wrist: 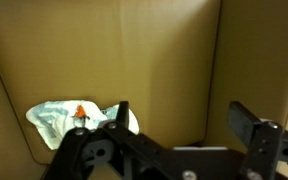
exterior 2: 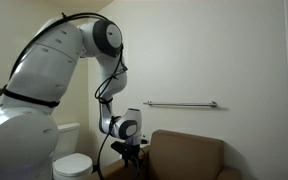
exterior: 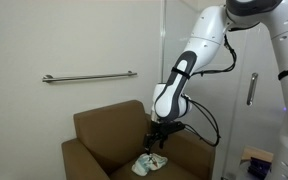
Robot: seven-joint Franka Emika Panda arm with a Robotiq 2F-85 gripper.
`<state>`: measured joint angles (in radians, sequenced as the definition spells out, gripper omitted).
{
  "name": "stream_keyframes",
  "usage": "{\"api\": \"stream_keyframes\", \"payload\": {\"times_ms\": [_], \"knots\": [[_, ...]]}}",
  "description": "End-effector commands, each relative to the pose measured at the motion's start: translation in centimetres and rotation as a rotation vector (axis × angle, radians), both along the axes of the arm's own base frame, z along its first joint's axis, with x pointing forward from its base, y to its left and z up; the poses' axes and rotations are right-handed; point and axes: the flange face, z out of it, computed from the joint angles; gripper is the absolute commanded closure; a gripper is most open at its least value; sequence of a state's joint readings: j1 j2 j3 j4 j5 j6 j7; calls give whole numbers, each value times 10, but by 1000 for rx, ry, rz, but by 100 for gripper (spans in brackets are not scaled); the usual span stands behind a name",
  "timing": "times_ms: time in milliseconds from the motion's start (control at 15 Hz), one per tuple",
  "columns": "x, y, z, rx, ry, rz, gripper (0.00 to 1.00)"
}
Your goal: Use the towel to wipe the right armrest of the chair
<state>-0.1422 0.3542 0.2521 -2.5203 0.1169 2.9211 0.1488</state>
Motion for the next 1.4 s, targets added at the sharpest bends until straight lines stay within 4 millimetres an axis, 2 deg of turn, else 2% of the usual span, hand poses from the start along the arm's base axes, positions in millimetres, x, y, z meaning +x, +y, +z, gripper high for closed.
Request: {"api": "stream_keyframes", "payload": {"times_ms": [0,200,400,467,533,600,733,867,933,1000,1200,1333], "knots": [[19,-25,-59,-107,63,-76,0],[40,-39,-117,-133,156,-112,0],[68,-36,-174,-140,174,-95,0],[79,-34,-188,-144,165,-96,0],[85,-27,-193,-133,171,-87,0],[69,-36,-177,-137,160,-78,0],[81,-30,-197,-136,161,-69,0],[85,-27,-201,-135,159,-65,0],[93,-35,-200,-163,127,-82,0],[106,-45,-197,-189,91,-85,0],[168,-75,-165,-298,-73,-56,0],[203,-91,-152,-347,-162,-46,0]]}}
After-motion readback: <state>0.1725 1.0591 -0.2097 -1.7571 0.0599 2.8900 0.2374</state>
